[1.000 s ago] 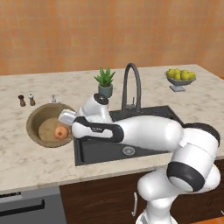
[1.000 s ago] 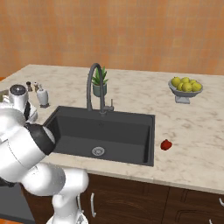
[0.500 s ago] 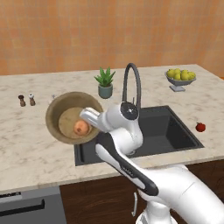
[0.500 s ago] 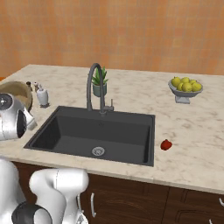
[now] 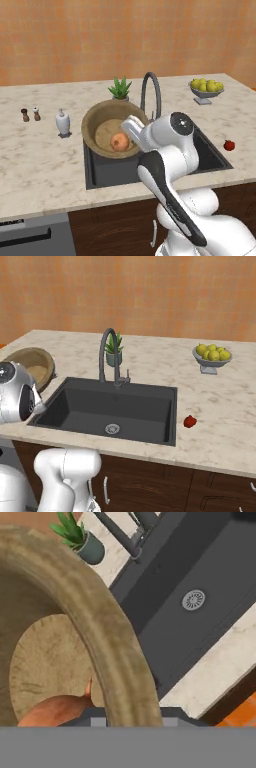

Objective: Pick the onion from the sink and place it in the bowl. Then pick the bowl and place it in the microwave. Then close the microwave door and press the start button.

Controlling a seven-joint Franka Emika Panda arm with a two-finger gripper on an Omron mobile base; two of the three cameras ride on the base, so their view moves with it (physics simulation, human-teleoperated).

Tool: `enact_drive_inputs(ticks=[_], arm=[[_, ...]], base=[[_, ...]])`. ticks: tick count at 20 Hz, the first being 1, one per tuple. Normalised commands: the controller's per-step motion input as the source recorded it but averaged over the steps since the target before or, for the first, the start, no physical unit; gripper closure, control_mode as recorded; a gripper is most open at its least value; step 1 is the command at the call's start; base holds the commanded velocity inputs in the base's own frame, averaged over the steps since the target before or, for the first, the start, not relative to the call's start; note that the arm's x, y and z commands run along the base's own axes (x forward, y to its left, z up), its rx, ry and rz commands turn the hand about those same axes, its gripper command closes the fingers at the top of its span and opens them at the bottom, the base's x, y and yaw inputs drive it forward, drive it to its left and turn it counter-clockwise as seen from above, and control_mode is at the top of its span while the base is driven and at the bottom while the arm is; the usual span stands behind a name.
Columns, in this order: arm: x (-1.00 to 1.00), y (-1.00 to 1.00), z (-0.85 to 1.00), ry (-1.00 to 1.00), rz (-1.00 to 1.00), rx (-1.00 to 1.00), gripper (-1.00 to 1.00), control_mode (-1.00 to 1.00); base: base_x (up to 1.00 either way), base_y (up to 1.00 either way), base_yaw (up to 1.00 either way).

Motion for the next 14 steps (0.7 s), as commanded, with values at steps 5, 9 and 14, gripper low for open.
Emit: enact_drive_inputs(ticks=[5,9,14], arm=[[-0.52,-0.6,0.57,0.2,-0.17,0.17,1.0,-1.0],[-0.69,-0.51,0.49,0.09,-0.16,0.14,1.0,-1.0],[-0.38,-0.38,0.21,0.12,-0.15,0.06,1.0,-1.0]], base=[[0.0,0.0,0.0],[0.0,0.0,0.0],[0.0,0.0,0.0]])
